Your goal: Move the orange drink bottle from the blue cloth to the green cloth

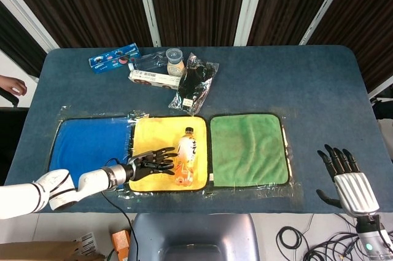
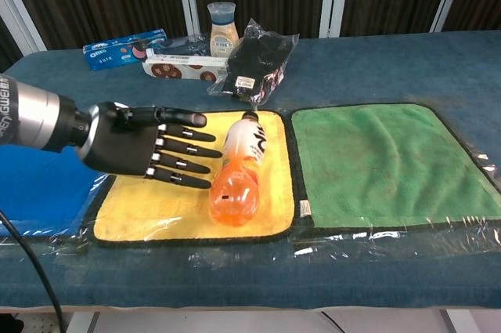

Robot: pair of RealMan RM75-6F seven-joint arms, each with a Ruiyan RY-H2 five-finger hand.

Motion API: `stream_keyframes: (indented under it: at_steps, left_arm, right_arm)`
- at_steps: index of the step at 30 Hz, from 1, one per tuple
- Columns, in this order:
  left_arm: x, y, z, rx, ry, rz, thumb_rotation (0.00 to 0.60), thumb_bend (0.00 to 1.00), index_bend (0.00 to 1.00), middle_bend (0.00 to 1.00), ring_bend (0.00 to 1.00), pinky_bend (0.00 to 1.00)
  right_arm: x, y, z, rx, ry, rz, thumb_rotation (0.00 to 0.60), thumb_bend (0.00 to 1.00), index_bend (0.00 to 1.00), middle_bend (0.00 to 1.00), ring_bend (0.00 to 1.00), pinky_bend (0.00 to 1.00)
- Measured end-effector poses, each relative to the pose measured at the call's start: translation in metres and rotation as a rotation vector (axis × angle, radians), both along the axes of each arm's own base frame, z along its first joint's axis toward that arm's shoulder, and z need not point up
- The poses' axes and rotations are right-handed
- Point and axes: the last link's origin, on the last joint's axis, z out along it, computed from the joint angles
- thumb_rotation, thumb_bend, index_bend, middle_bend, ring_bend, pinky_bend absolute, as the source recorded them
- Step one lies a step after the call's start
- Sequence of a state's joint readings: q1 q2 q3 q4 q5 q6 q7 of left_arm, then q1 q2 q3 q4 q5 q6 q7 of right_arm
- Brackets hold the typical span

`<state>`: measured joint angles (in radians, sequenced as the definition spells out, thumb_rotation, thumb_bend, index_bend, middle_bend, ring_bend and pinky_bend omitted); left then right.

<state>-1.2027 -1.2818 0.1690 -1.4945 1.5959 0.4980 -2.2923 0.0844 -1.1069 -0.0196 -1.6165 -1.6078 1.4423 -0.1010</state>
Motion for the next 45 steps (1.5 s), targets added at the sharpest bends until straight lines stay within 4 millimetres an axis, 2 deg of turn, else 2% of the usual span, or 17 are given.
stream_keyframes:
  at_steps: [7, 17, 28, 34, 45]
  left_arm:
    - [0.008, -0.003, -0.006, -0.012, 0.006, -0.007, 0.6, 0.2, 0.0, 0.0, 0.0, 0.31]
    - [0.006, -0.014, -0.003, -0.041, 0.07, -0.013, 0.6, 0.2, 0.0, 0.0, 0.0, 0.33]
    - [0.018, -0.006, -0.005, -0.013, -0.018, 0.048, 0.6, 0.19, 0.0, 0.0, 0.0, 0.36]
    - [0.021, -0.007, -0.014, -0.035, -0.031, 0.061, 0.6, 0.19, 0.0, 0.0, 0.0, 0.36]
    - [0.043, -0.01, -0.032, -0.079, -0.061, 0.044, 0.6, 0.18, 0.0, 0.0, 0.0, 0.36]
  right_arm:
    - [0.0, 0.001, 0.001, 0.0, -0.004, 0.003, 0.6, 0.14, 0.0, 0.0, 0.0, 0.0]
    - [0.0, 0.001, 0.001, 0.005, -0.003, 0.006, 0.6, 0.14, 0.0, 0.0, 0.0, 0.0]
    - [0.002, 0.001, -0.002, 0.014, -0.002, 0.013, 0.6, 0.14, 0.0, 0.0, 0.0, 0.0]
    - [0.002, 0.002, 0.0, 0.01, -0.008, 0.013, 0.6, 0.14, 0.0, 0.0, 0.0, 0.0]
    - [0.002, 0.001, 0.0, 0.019, -0.014, 0.013, 0.6, 0.14, 0.0, 0.0, 0.0, 0.0]
